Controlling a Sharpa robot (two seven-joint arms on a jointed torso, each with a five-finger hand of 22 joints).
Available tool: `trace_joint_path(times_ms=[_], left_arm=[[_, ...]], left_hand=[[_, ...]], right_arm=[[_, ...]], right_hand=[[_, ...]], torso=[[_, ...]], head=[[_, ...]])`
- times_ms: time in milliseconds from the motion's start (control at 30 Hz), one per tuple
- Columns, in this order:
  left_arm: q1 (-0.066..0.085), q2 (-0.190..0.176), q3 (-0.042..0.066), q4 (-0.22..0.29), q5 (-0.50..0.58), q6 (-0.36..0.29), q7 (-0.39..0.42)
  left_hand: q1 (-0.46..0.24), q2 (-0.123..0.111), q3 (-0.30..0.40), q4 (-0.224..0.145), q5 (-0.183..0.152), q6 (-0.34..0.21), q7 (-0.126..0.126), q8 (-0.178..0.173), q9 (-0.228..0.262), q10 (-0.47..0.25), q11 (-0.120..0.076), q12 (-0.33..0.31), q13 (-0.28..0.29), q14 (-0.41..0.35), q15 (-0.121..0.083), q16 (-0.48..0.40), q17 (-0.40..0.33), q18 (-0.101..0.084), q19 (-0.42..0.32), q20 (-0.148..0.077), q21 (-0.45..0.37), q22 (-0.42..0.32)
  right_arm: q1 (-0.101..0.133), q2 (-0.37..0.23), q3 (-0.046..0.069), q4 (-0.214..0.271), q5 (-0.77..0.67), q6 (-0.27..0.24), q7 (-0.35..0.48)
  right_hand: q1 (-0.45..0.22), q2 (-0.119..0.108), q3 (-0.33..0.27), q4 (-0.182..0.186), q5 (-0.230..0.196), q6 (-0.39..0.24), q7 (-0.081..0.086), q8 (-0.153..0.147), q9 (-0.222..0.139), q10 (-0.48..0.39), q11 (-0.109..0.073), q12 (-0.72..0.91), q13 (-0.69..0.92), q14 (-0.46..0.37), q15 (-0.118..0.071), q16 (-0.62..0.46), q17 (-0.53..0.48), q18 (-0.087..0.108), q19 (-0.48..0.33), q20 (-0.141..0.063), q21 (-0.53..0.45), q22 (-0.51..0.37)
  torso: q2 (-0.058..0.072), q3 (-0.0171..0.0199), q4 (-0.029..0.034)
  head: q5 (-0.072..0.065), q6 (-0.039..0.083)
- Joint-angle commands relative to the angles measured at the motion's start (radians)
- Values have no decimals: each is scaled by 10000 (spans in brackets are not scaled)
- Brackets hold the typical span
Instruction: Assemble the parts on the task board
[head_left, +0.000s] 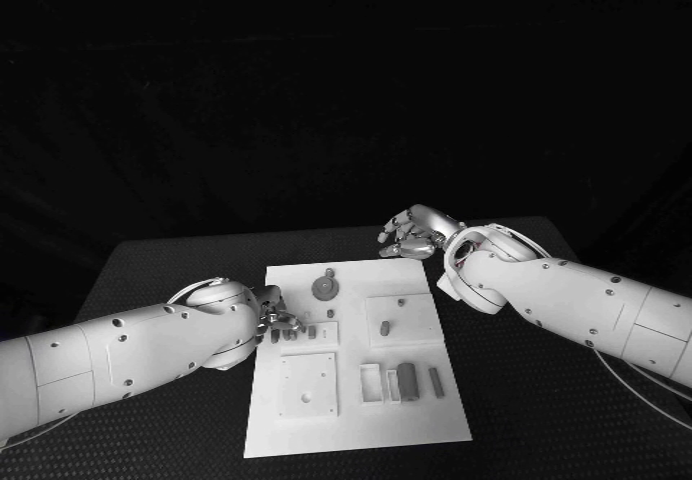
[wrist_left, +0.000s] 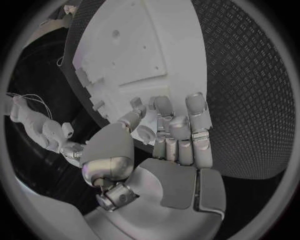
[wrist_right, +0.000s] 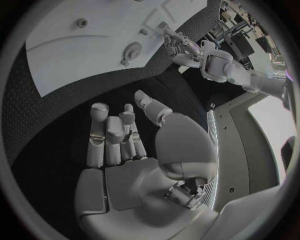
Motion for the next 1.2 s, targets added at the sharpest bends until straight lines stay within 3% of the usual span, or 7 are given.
trace_joint_path(times_ms=[33,433,767,833,867,1167,1200], left_arm=[[1,5,3,-4,40,173,12],[2,-102,5,28,149,103,150],[10,-294,94,100,1376,-956,475],[11,-306,128,99,1342,-1133,551],[12,-311,164,92,1348,-1298,634],[25,-428,481,15,2262,-3064,2418],[26,-423,485,-1,2362,-3232,2578]], left_hand=[[35,-53,10,74,-50,21,26,49,9,11,13,53,9,10,-76,24,12,142,-9,-72,69,200],[30,-73,2,76,-51,8,28,47,8,0,14,49,9,4,-75,21,15,139,-17,-69,70,201],[-310,-919,202,708,-51,-202,110,-23,-26,-200,98,-15,-4,-149,3,-91,-19,164,-178,-89,-54,159],[-502,-139,-1223,-69,-24,-365,158,12,62,-358,163,25,72,-295,70,-42,48,200,-393,-84,-63,241],[-600,24,-1594,-287,11,-376,130,-1,39,-387,113,14,62,-324,24,-74,36,232,-441,-94,-103,195],[-465,-30,-1903,-768,-51,-1297,503,-363,-137,-1317,502,-440,-167,-1089,371,-678,-231,169,-1257,176,-667,-15],[-201,-53,-1782,-977,110,-1600,566,-490,-188,-1951,598,-802,-329,-1562,566,-1025,-371,111,-1745,493,-959,-118]], right_arm=[[3,-1,4,5,-46,99,31],[2,7,4,-18,-46,79,37],[2,21,4,-51,-5,27,30],[2,32,4,-61,-4,31,32],[2,29,4,-65,-3,27,33],[2,7,4,-87,12,20,35],[2,6,4,-86,14,21,36]], right_hand=[[-83,-10,0,44,-45,-19,67,-38,11,-35,3,51,-17,-66,4,-64,-11,296,25,-10,-31,167],[-88,-12,1,47,-46,-20,68,-39,12,-35,4,52,-17,-66,5,-64,-11,296,26,-10,-32,167],[-169,-90,-15,89,-46,-188,113,-136,-16,-34,44,57,-22,-61,40,-65,-14,296,37,-6,-38,165],[-174,-98,-14,92,-46,-200,118,-143,-17,-37,48,55,-23,-62,44,-66,-15,296,37,-6,-40,165],[-176,-100,-13,95,-46,-204,119,-145,-17,-38,50,55,-23,-63,46,-66,-15,296,37,-5,-41,164],[-203,-121,-11,119,-46,-239,134,-164,-20,-41,65,56,-25,-63,61,-69,-17,296,38,-4,-46,162],[-203,-122,-10,120,-46,-240,135,-165,-20,-41,65,56,-25,-63,61,-69,-17,296,38,-4,-46,162]], torso=[[-3,1,4],[-4,-2,0],[5,2,1],[5,6,-8],[6,10,-19],[-7,12,7],[-7,12,7]], head=[[-6,9],[-14,26],[-45,33],[-41,42],[-38,49],[-88,68],[-88,68]])
